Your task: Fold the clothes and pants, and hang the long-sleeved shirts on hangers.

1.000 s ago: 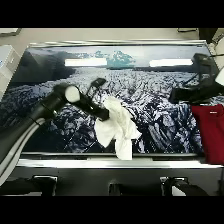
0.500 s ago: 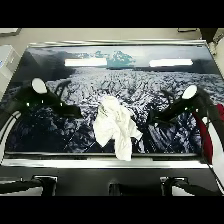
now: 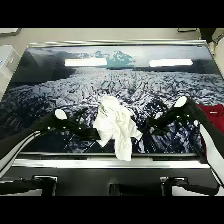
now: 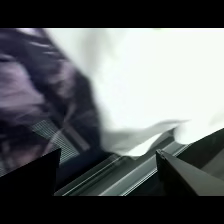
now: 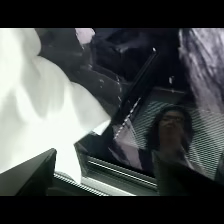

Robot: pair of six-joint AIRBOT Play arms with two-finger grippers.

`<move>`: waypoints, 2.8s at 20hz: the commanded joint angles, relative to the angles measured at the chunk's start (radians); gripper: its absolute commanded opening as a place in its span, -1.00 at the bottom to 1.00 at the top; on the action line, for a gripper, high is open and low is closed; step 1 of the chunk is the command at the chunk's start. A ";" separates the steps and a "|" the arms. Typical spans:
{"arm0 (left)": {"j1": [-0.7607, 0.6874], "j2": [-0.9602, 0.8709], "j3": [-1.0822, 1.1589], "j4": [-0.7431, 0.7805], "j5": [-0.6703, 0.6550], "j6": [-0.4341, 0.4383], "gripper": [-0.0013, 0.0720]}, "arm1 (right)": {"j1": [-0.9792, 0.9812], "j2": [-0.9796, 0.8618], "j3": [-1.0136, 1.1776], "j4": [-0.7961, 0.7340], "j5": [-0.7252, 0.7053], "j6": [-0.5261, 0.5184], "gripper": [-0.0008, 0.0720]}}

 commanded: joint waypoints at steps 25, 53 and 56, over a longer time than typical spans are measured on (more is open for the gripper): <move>0.175 0.341 0.178 0.131 0.104 0.051 -0.91 | 0.003 0.188 0.356 -0.098 -0.142 0.049 -0.88; 0.316 0.198 0.316 0.133 0.293 -0.032 -0.91 | -0.107 0.557 -0.244 -0.156 -0.182 0.161 -0.88; 0.238 -0.024 0.355 0.062 0.300 -0.047 -0.91 | -0.107 0.456 -0.404 -0.038 -0.350 0.161 -0.88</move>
